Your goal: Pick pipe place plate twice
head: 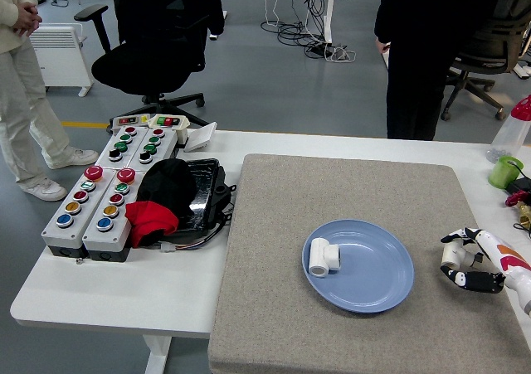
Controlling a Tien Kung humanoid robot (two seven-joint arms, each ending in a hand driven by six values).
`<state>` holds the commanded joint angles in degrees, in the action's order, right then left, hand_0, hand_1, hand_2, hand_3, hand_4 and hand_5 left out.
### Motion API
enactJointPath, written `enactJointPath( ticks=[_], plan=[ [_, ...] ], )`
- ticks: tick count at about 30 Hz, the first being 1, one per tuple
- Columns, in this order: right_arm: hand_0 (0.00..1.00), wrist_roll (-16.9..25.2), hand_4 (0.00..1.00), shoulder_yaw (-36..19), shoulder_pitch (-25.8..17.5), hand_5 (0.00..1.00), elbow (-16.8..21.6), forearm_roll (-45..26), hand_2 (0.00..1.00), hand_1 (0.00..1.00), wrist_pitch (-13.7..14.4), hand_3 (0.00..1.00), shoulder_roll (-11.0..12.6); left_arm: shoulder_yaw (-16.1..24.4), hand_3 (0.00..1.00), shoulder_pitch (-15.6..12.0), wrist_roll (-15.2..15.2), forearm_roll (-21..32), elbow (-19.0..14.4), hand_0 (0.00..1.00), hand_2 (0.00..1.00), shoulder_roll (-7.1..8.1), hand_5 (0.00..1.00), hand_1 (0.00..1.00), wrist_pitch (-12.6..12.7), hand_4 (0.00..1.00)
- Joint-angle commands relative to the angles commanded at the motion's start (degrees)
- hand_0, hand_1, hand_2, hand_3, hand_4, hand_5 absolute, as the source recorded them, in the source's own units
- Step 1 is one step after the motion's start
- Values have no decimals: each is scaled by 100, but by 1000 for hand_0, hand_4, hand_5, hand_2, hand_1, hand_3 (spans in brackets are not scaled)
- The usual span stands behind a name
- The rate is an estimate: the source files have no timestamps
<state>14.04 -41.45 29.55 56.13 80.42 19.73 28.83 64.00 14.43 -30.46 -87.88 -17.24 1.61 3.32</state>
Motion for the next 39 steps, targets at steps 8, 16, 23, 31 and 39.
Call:
enactJointPath(
  ticks=[8,16,23,31,39],
  plan=[
    [267,-227,587,175,5,196,1238,-70,475,429,10,586,86,-12,559,5,-1,16,-1,653,639,5,998,638,-2,394],
    [866,-1194,758,702,275,442,1435,305,866,822,-473,826,-298,-34,559,1,-8,39,-8,653,639,4,998,637,-12,394],
    [998,-1595,843,731,361,492,1372,534,998,941,-785,998,-501,-43,558,-6,-6,82,-6,653,639,-2,998,637,3,394],
    [998,-1422,899,508,233,512,1523,350,998,957,-700,998,-424,-51,559,-5,-7,92,-6,653,639,0,998,636,-3,393],
    [998,-897,880,-664,-296,487,1713,-151,998,932,-464,998,-494,-6,560,-9,-5,20,-1,653,638,-3,998,637,-15,394]
  ],
)
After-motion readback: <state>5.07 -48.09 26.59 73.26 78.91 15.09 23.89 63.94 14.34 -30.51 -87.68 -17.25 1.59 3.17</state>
